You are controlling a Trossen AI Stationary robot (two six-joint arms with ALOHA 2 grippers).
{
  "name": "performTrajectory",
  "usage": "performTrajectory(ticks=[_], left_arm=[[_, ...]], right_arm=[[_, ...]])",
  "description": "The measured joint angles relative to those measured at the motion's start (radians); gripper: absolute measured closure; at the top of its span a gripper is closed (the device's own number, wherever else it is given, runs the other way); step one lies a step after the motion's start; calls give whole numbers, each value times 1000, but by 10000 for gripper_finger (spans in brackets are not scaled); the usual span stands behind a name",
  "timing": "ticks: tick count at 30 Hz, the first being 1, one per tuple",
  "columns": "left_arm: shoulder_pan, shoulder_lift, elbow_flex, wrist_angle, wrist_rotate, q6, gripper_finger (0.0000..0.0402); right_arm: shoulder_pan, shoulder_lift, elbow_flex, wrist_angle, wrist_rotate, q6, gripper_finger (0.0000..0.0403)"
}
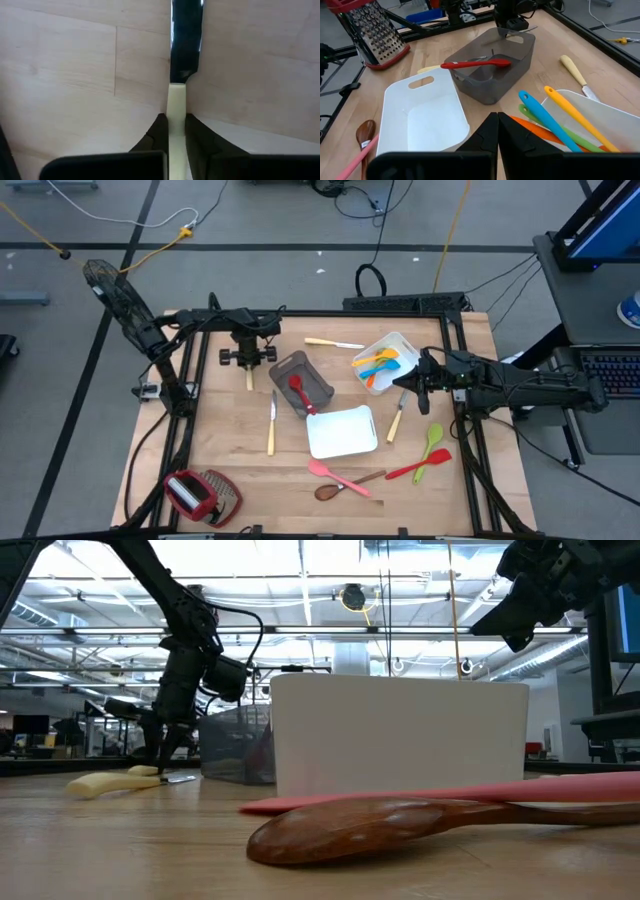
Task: Pick & Place Kitchen Items
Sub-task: Put the yellow table knife into the bottom white bin
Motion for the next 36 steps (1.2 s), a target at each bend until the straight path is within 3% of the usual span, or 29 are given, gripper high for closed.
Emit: performTrajectory(ticks=[7, 25, 31, 36], left_arm=[[3, -136, -2, -15, -64, -68, 381], [-44, -496, 1, -39, -46, -164, 368], [-116, -590, 2, 112, -21, -208, 367], [-199, -600, 2, 330, 19, -226, 367]], right_arm=[[0, 0, 0, 3, 0, 0, 403], [0, 0, 0, 7, 0, -4, 403], [0, 0, 0, 25, 0, -4, 403], [0, 0, 0, 90, 1, -8, 403]])
